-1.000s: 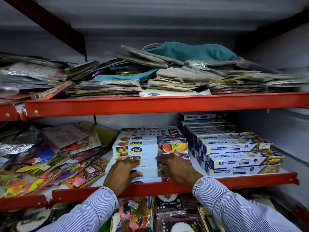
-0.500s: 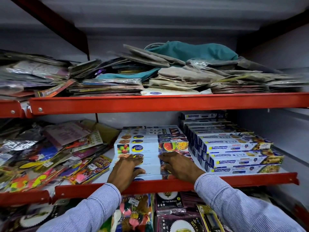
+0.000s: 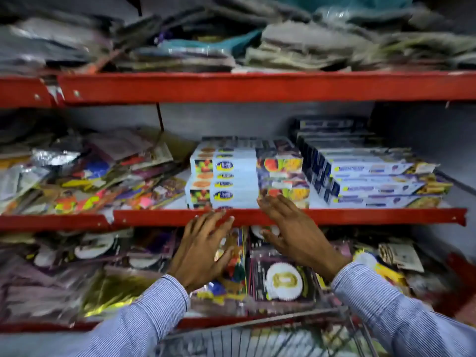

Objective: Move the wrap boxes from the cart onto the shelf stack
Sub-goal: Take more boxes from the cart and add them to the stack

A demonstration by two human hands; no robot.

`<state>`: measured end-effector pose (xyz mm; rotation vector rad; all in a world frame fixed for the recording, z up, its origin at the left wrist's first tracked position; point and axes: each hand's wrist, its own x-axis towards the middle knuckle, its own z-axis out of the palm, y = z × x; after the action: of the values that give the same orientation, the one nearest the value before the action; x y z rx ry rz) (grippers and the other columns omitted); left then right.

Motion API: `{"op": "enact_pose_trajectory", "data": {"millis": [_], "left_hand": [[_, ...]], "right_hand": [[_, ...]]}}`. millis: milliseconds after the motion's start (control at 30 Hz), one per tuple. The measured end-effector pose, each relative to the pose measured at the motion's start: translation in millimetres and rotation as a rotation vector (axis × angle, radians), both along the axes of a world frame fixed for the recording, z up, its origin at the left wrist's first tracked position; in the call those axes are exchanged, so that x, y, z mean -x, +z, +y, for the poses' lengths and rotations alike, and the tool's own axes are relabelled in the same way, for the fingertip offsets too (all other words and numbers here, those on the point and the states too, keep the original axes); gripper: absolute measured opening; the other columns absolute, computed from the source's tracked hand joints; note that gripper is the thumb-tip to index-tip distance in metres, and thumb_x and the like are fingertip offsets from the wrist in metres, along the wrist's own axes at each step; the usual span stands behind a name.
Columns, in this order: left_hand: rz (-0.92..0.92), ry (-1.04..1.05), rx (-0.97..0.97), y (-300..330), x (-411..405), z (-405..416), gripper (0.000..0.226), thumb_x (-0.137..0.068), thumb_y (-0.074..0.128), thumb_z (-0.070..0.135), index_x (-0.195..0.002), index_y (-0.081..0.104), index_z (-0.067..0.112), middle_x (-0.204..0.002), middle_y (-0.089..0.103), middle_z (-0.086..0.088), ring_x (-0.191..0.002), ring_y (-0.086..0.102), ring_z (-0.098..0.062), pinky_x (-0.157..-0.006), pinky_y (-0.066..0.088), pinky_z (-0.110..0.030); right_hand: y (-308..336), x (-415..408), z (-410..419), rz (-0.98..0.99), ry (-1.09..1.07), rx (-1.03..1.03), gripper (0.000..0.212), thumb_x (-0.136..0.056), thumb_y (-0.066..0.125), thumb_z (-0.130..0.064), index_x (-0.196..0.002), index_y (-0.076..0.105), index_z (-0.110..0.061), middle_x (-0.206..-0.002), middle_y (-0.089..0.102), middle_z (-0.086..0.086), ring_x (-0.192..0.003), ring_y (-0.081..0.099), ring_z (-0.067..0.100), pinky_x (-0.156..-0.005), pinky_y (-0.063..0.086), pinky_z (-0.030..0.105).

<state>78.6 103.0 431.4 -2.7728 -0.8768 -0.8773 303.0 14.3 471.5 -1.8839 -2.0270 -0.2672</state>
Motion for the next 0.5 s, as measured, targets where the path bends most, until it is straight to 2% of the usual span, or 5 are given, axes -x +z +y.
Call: {"op": "enact_pose_trajectory", "data": {"millis": [100, 233, 367, 500], "left_hand": [[0.028, 0.016, 0.134, -43.7, 24.3, -31.0, 0.057, -0.083, 0.061, 0.041, -0.136, 0.048, 0.023, -0.140, 0.051, -0.006, -0.126, 0.046, -0.029, -0.102, 0.043, -0.049], [0.100, 0.020, 0.283, -103.1, 52.0, -67.8, 0.051, -0.080, 0.059, 0.039, -0.128, 0.056, 0.020, -0.134, 0.055, -0.008, -0.120, 0.051, -0.030, -0.098, 0.041, -0.042], [0.171, 0.098, 0.524, -182.0, 78.7, -96.9, 0.041, -0.082, 0.054, 0.042, -0.117, 0.064, 0.024, -0.127, 0.059, -0.006, -0.113, 0.057, -0.030, -0.093, 0.052, -0.048], [0.273, 0.086, 0.726, -254.6, 98.4, -118.2, 0.029, -0.082, 0.061, 0.025, -0.109, 0.068, 0.016, -0.123, 0.061, -0.010, -0.110, 0.059, -0.033, -0.094, 0.049, -0.043]], "right_hand": [[-48.2, 15.9, -31.8, 0.041, -0.004, 0.032, 0.066, -0.093, 0.051, -0.046, -0.149, 0.024, -0.026, -0.155, 0.035, 0.001, -0.145, 0.025, 0.026, -0.116, 0.030, 0.042], [-120.8, 31.9, -65.5, 0.103, -0.004, 0.161, 0.061, -0.091, 0.050, -0.044, -0.144, 0.035, -0.020, -0.147, 0.046, 0.005, -0.138, 0.037, 0.028, -0.109, 0.039, 0.042], [-205.5, 46.3, -90.9, 0.220, -0.034, 0.377, 0.060, -0.086, 0.050, -0.041, -0.140, 0.040, -0.016, -0.138, 0.054, 0.014, -0.125, 0.051, 0.035, -0.095, 0.050, 0.042], [-299.7, 66.4, -106.0, 0.280, -0.061, 0.688, 0.057, -0.089, 0.046, -0.041, -0.139, 0.044, -0.014, -0.134, 0.057, 0.013, -0.124, 0.052, 0.035, -0.096, 0.050, 0.046]]}}
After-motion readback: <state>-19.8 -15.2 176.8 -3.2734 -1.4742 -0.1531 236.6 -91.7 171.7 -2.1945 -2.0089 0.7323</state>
